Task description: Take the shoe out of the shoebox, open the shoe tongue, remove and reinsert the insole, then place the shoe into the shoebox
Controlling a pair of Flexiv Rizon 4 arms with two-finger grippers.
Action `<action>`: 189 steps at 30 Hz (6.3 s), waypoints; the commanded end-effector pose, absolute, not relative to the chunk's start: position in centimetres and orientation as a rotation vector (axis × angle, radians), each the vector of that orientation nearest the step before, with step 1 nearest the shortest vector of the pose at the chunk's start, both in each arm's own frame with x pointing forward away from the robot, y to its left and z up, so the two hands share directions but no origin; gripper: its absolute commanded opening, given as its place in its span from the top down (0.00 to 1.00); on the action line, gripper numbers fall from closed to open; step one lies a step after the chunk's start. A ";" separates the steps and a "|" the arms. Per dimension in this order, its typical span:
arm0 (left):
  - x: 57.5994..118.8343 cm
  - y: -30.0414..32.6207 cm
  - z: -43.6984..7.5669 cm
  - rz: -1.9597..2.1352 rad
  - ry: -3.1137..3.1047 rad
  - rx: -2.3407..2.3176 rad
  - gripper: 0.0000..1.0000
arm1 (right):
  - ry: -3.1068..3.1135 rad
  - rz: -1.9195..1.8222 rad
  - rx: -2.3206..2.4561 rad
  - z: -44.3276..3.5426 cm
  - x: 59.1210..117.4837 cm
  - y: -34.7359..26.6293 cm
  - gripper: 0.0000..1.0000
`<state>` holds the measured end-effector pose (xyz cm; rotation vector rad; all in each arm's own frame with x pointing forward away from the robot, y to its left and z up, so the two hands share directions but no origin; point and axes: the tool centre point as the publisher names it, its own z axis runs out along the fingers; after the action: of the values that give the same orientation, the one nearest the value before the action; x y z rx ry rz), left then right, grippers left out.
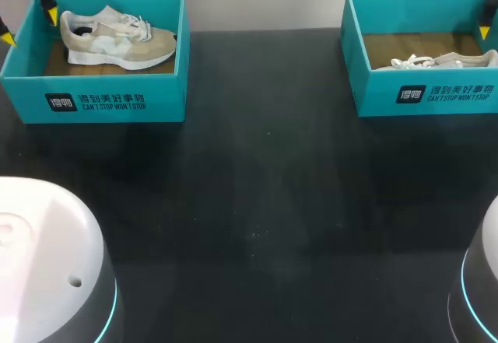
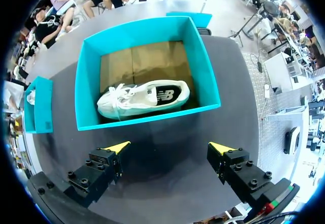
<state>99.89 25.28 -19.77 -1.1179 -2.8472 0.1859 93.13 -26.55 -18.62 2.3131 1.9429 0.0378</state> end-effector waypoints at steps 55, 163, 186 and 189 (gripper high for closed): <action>120.0 27.9 -28.9 -0.145 -2.160 -2.379 0.00 | 1.942 0.038 2.313 -18.6 93.1 -26.5 0.00; 115.8 28.2 -20.0 -0.273 -2.321 -2.129 1.00 | 1.942 0.038 2.313 -18.6 93.1 -26.5 0.00; 102.6 26.9 -9.4 -0.417 -2.379 -2.046 1.00 | 1.942 0.038 2.313 -18.6 93.1 -26.5 0.00; 100.4 26.2 -8.9 -0.429 -2.404 -2.039 1.00 | 1.942 0.038 2.313 -18.6 93.1 -26.5 0.00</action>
<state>106.66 27.40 -10.29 -1.9753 -2.3494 -0.2258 93.12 -26.54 -18.58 2.3132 1.9425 0.0372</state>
